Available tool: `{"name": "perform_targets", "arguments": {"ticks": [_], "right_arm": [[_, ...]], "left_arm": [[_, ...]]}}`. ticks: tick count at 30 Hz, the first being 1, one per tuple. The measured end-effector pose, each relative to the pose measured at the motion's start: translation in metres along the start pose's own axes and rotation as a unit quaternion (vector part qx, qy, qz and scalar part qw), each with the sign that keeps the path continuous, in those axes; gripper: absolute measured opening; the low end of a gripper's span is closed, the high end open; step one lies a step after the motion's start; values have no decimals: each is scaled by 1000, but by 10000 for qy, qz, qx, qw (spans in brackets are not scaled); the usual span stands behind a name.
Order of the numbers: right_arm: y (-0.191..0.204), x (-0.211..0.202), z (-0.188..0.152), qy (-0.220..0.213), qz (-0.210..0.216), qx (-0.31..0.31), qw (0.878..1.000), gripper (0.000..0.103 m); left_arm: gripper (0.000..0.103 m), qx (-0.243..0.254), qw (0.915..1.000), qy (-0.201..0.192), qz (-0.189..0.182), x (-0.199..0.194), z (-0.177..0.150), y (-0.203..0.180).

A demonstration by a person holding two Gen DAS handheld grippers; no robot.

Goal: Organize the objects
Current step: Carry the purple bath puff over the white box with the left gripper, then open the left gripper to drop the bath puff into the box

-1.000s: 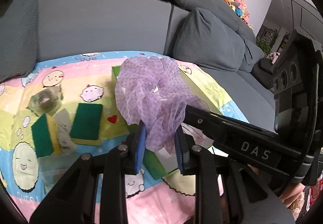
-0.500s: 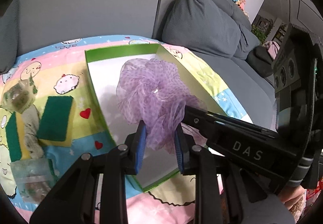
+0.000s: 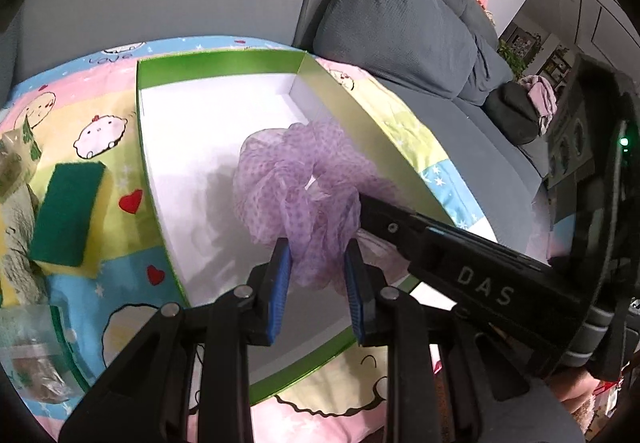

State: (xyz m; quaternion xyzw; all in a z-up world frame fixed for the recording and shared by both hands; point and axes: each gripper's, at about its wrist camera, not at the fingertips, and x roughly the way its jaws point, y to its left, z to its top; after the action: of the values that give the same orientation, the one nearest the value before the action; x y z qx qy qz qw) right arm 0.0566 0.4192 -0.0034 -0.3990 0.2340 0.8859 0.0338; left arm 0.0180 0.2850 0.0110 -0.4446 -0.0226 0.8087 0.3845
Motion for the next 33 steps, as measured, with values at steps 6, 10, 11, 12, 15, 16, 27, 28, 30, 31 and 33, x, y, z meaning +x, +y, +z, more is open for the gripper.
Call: {"name": "perform_targets", "arguments": {"ticks": [6, 10, 11, 12, 15, 16, 27, 28, 30, 31, 33], "right_arm": [[-7, 2, 1, 2, -164, 21, 9999, 17], [-11, 3, 2, 14, -295, 54, 9995, 17], [-12, 3, 2, 13, -319, 63, 9995, 17], [-13, 3, 2, 16, -335, 87, 9994, 17], [-14, 1, 2, -15, -366, 117, 9993, 17], [-14, 0, 2, -44, -401, 136, 9991, 17], [1, -30, 5, -510, -140, 167, 9985, 35], [4, -31, 5, -501, -31, 158, 9986, 46], [15, -33, 3, -475, 241, 103, 9985, 57], [21, -34, 2, -469, 326, 48, 9984, 61], [34, -35, 0, -466, 440, -90, 9979, 67]], "left_arm": [[23, -21, 10000, 77, -32, 8, -2, -2], [23, -29, 9999, 102, -36, 10, -1, -3], [23, -32, 9999, 105, -38, 9, -1, -3], [24, -34, 9999, 109, -36, 9, -1, -3], [24, -41, 9999, 119, 2, 6, -1, -2], [24, -40, 9999, 107, 16, 3, -1, -1], [62, -158, 9978, -517, 371, -63, -5, 16], [64, -190, 9974, -571, 392, -69, -6, 21], [70, -284, 9962, -667, 473, -83, -9, 31], [71, -372, 9950, -736, 565, -91, -12, 37], [74, -491, 9927, -835, 713, -105, -15, 48]]}}
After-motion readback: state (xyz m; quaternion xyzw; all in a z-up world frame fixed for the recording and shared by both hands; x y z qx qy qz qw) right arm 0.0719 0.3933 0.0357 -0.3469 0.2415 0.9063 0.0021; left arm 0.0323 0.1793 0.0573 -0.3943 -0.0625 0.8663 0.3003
